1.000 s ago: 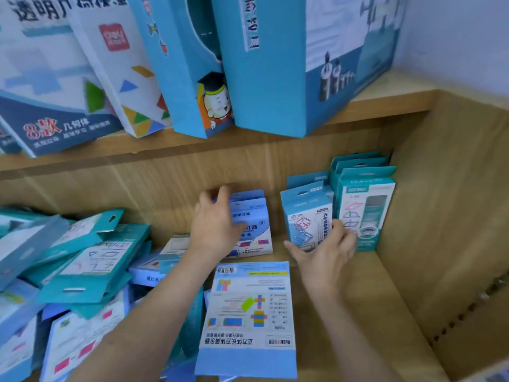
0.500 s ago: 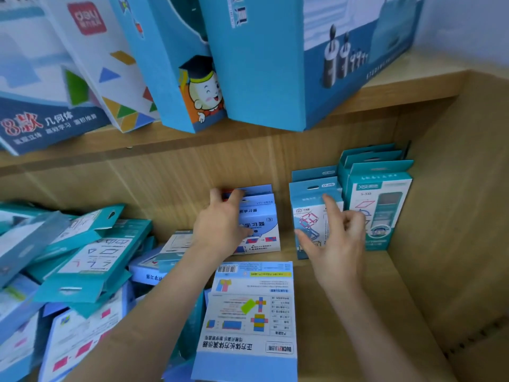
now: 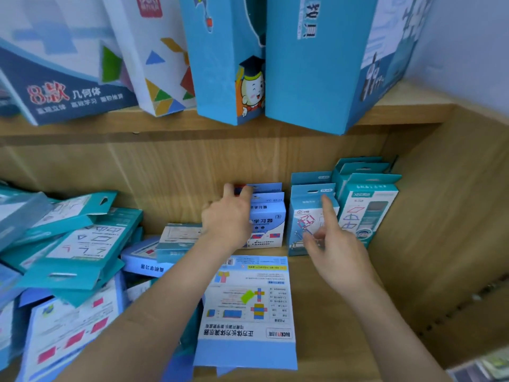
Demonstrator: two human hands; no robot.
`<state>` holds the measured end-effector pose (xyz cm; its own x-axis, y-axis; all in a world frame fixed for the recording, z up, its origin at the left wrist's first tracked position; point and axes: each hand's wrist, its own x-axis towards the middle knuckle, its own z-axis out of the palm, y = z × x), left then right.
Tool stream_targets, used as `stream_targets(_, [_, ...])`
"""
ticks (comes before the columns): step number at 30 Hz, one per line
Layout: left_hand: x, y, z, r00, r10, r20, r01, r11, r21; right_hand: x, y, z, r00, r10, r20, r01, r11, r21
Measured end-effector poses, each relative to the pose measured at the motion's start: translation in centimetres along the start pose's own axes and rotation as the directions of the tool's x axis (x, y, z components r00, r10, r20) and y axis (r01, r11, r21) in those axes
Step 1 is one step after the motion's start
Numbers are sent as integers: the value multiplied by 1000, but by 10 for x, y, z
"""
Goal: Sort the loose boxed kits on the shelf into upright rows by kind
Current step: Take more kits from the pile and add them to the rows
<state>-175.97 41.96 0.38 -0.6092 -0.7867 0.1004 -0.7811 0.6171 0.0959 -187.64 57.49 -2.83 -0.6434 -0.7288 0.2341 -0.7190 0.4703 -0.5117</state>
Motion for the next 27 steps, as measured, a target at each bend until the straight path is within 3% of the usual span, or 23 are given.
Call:
stream_targets(3, [-12, -10, -10, 995, 56, -78, -59, 998, -35, -8, -6, -8, 997, 1, 76, -6, 998, 70])
stream_targets(6, [-31, -32, -24, 980, 113, -164, -138, 979, -152, -20, -20, -14, 987, 6, 158, -49, 963, 267])
stream_targets(11, [-87, -105, -40, 955, 55, -291, -141, 949, -282, -37, -50, -11, 974, -76, 214, -39, 873, 486])
stream_targets(14, [-126, -147, -38, 959, -18, -284, -67, 956, -286, -50, -73, 0, 947, -159, 279, -13, 849, 528])
stream_targets(20, [-188, -201, -30, 907, -34, -419, -109, 944, -311, -72, -124, 25, 899, -266, 348, 46, 847, 529])
stream_targets(27, [-229, -244, -33, 886, -110, -451, -46, 946, -320, -82, -181, 52, 854, -431, 293, 269, 846, 460])
